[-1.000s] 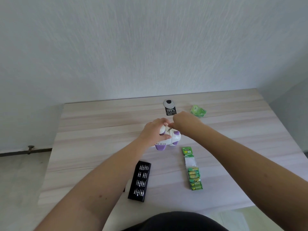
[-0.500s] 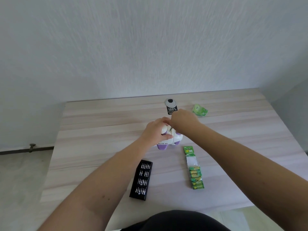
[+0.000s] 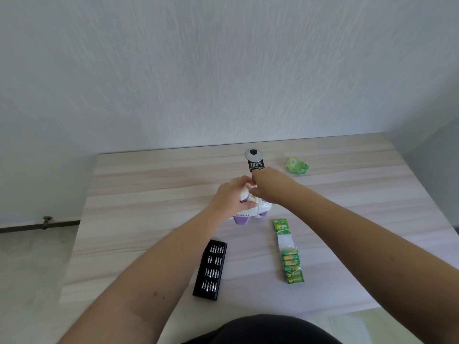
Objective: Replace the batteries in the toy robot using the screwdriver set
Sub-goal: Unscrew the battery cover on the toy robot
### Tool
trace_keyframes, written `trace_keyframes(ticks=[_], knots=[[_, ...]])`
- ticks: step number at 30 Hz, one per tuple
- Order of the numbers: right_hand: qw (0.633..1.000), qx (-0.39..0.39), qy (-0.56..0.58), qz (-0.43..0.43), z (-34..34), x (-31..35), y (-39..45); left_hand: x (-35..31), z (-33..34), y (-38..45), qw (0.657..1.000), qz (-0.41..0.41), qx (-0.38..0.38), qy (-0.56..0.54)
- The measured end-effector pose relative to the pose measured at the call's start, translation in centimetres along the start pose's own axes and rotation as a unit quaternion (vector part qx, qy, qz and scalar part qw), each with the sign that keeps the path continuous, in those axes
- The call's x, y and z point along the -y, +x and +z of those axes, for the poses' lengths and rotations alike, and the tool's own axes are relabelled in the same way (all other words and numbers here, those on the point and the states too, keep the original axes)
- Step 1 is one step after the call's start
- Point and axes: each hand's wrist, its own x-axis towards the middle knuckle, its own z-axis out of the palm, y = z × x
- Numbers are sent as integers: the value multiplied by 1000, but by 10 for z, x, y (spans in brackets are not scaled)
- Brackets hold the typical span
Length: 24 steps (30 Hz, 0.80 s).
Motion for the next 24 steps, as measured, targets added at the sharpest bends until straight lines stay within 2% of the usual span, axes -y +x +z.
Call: trace_keyframes(ticks=[4, 7, 13, 16, 19, 24], knots=[[999, -9, -14, 48, -2, 2, -2, -1, 0, 0, 1000, 2, 1, 0], [997, 22, 13, 66, -2, 3, 1, -1, -1, -1, 1000, -3, 0, 8], [999, 32, 13, 14, -3, 1, 0, -1, 0, 1, 1000, -12, 0, 11], [1000, 8, 5, -3, 0, -2, -2, 0, 0, 1, 1000, -13, 4, 1], [999, -5, -11, 47, -2, -5, -4, 1, 0, 1, 1000, -18, 9, -3], [996, 44, 25, 71, -3, -4, -2, 1, 1, 1, 999, -30, 16, 1]])
